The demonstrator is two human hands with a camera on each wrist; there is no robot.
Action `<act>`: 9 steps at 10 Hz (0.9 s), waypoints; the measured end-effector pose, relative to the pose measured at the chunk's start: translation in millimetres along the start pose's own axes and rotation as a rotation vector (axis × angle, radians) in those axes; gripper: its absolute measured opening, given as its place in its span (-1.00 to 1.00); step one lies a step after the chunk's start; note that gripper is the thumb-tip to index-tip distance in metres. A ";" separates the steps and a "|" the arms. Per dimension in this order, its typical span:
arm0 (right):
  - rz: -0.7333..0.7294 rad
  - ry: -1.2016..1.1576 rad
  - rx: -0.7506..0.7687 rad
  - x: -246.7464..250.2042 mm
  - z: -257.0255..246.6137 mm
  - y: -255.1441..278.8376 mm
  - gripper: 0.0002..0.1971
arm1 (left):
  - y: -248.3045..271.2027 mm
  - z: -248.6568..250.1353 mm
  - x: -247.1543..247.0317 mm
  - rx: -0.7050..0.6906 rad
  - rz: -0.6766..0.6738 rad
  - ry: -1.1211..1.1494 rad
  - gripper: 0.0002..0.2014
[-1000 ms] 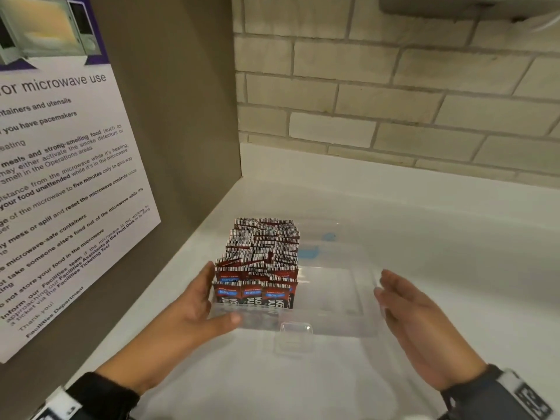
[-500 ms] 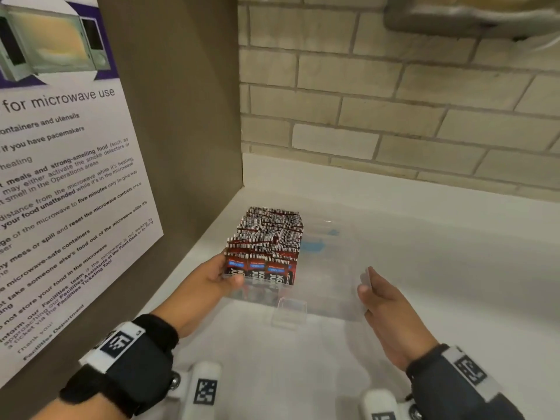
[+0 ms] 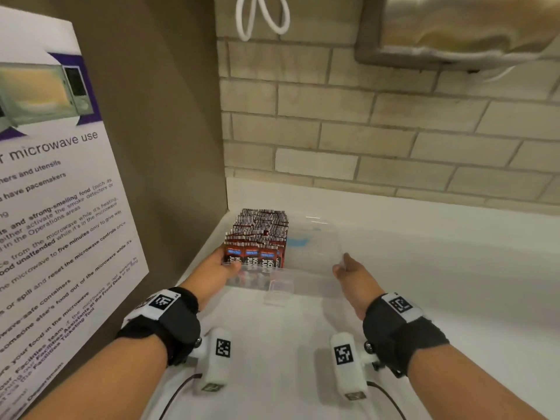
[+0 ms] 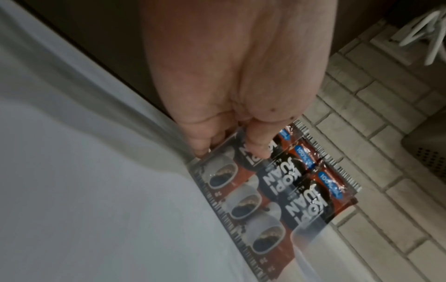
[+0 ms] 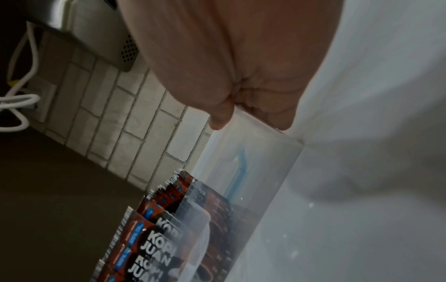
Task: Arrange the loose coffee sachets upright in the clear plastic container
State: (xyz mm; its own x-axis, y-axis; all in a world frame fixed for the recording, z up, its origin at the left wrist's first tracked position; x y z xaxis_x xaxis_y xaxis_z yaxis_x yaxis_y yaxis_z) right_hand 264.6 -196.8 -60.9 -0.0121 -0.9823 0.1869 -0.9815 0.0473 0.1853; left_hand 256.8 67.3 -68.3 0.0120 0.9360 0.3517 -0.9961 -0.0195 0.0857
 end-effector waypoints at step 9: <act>0.117 -0.158 0.087 7.2 -14.7 27.2 -0.59 | 35.7 -3.1 18.6 0.077 0.259 0.275 -0.48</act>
Point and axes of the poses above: each hand's wrist, its own y-axis away from the middle knuckle, its own x-axis out of the back of the hand, z = x × y, the point moved 5 cm from there along -y, towards the middle knuckle, and after that the axes turned 12 degrees about -y, right-handed, at the moved point
